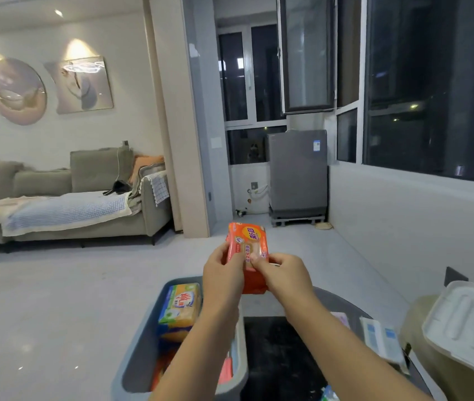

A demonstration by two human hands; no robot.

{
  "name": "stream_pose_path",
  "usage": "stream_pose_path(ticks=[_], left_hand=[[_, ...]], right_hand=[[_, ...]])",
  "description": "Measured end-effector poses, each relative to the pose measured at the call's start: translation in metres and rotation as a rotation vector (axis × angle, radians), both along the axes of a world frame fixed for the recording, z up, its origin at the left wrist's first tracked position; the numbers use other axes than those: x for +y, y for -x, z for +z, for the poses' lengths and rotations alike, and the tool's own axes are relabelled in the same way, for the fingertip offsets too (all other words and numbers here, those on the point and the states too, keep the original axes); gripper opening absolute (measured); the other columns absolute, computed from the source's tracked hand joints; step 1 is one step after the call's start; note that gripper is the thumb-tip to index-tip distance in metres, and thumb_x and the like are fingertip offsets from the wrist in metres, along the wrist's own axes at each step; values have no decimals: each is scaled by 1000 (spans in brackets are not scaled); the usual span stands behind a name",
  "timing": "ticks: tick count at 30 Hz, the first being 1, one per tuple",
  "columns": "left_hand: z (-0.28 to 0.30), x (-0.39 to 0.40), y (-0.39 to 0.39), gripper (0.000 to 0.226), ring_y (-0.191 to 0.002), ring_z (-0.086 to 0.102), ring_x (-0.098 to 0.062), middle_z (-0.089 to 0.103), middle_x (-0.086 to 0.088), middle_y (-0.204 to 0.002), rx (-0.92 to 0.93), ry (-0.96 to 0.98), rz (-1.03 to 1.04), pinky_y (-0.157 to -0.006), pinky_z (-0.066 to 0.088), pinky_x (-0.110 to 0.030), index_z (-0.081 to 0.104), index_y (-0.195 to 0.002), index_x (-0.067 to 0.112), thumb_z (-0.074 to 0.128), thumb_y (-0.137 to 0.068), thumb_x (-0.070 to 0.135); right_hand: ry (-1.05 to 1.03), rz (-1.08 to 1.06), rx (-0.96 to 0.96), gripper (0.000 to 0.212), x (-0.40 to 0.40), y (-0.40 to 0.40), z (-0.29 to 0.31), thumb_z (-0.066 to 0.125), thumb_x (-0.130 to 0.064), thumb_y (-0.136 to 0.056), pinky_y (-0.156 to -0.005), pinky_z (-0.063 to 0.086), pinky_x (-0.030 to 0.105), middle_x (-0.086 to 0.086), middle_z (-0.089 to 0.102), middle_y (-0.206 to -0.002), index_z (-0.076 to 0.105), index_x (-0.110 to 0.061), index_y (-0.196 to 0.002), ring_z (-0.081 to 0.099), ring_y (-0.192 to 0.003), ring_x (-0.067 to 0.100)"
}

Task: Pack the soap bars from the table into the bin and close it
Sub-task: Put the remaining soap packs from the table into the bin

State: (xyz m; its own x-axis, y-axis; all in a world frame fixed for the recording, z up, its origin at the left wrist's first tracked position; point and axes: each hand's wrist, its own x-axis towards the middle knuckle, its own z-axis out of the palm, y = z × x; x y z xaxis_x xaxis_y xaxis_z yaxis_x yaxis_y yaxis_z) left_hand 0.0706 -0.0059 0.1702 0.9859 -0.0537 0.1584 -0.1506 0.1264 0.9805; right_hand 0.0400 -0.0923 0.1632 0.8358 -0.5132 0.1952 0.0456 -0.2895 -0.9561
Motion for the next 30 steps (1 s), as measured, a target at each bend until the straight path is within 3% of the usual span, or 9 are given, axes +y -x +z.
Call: stream_pose_path(ticks=[4, 9, 11, 15, 20, 23, 25, 30], left_hand=[[-9, 31, -13, 37, -99, 66, -29, 68, -11, -112, 57, -36, -24, -75, 57, -38, 61, -122, 17, 54, -87, 8], [-24, 60, -38, 37, -106, 62, -30, 65, -13, -117, 123, -195, -72, -86, 52, -40, 57, -127, 14, 52, -90, 8], [-32, 68, -45, 37, -107, 61, -31, 64, -15, -120, 175, -252, -140, -90, 52, -44, 54, -129, 12, 50, -92, 10], [-43, 77, -56, 28, -92, 64, -27, 67, -16, -114, 293, -268, -221, -58, 49, -29, 57, -122, 12, 45, -97, 12], [-56, 80, -67, 31, -89, 64, -32, 66, -20, -116, 239, -461, -231, -58, 49, -30, 58, -125, 15, 46, -97, 20], [-57, 77, -75, 37, -107, 64, -34, 66, -15, -121, 103, -656, -184, -82, 55, -37, 57, -127, 15, 52, -93, 27], [-59, 74, -77, 43, -117, 59, -33, 63, -16, -127, 61, -765, -175, -98, 49, -42, 53, -132, 10, 54, -92, 27], [-64, 69, -81, 58, -133, 45, -27, 44, -12, -148, 48, -960, -200, -109, 36, -33, 32, -147, 9, 50, -94, 27]], right_hand=[[7, 38, 39, 33, 23, -15, -7, 61, -39, -85, -83, 56, 36, -1, 66, -92, 66, -17, -109, 65, -89, 18], [79, 59, 163, 27, 38, -40, -19, 61, -37, -84, -80, 55, 34, -4, 61, -83, 66, -19, -104, 62, -81, 16], [138, 80, 260, 26, 42, -50, -24, 59, -35, -84, -81, 55, 36, -1, 64, -88, 64, -16, -102, 63, -84, 19], [230, 80, 397, 32, 48, -65, -33, 56, -34, -85, -84, 55, 38, 7, 67, -102, 61, -13, -108, 64, -91, 22], [494, 41, 556, 35, 54, -79, -30, 55, -33, -85, -86, 51, 35, 9, 64, -113, 57, -13, -113, 61, -103, 26], [538, 90, 627, 39, 56, -85, -27, 57, -36, -84, -87, 48, 32, 9, 62, -117, 54, -14, -116, 59, -106, 26], [574, 97, 668, 39, 57, -89, -27, 56, -35, -84, -83, 46, 30, 9, 61, -117, 55, -13, -116, 58, -106, 26], [621, 88, 743, 40, 62, -100, -36, 57, -31, -82, -82, 47, 30, 9, 62, -117, 56, -11, -117, 60, -105, 25]])
